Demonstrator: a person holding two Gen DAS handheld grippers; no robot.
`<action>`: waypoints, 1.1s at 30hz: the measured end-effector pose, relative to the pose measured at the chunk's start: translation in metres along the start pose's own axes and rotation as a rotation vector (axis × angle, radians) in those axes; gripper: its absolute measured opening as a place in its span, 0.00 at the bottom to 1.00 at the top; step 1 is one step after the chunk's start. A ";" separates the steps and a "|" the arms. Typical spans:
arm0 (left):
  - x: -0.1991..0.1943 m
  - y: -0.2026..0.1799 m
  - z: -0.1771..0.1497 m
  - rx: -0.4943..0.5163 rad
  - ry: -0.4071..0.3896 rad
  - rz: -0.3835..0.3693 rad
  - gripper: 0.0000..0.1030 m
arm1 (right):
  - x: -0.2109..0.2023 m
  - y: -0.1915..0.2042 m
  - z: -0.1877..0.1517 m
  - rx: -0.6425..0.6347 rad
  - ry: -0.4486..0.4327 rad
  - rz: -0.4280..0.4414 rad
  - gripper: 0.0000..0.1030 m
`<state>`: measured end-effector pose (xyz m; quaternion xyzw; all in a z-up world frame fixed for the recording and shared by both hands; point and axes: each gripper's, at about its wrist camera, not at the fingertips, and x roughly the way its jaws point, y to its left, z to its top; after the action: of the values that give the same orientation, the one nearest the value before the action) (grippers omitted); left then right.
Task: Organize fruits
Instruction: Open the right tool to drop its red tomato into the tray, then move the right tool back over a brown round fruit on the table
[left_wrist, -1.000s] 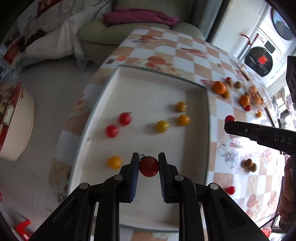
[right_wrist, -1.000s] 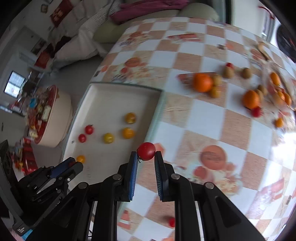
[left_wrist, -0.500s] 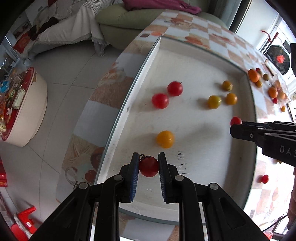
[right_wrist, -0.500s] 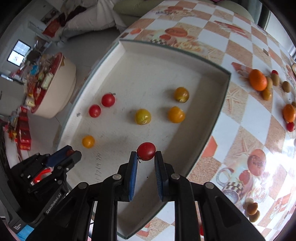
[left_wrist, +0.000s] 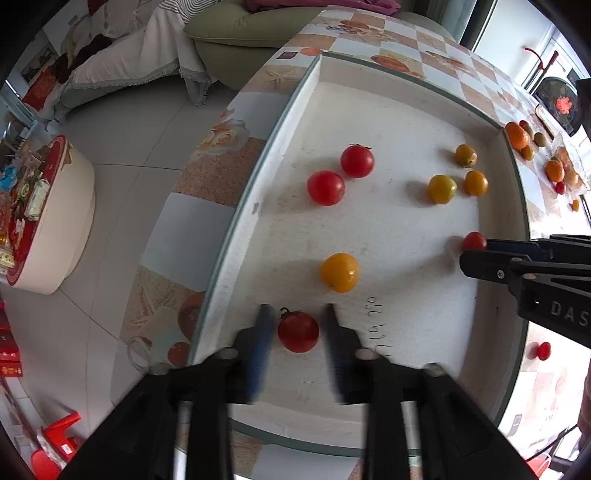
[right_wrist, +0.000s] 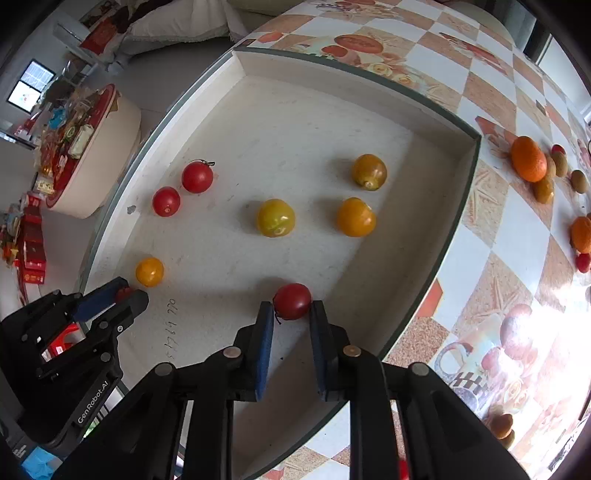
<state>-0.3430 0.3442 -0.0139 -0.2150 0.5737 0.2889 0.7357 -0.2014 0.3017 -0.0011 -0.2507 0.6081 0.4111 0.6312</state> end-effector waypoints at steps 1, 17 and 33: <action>-0.001 0.001 0.000 -0.008 -0.006 -0.012 0.72 | 0.000 0.002 0.000 -0.006 0.002 0.005 0.28; -0.026 -0.021 0.007 0.060 -0.055 0.014 0.73 | -0.051 -0.025 -0.007 0.118 -0.156 0.138 0.80; -0.080 -0.156 -0.003 0.361 -0.114 -0.161 0.73 | -0.102 -0.157 -0.114 0.458 -0.170 -0.047 0.80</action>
<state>-0.2540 0.2127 0.0606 -0.1080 0.5544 0.1333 0.8143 -0.1286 0.1029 0.0537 -0.0796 0.6241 0.2676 0.7298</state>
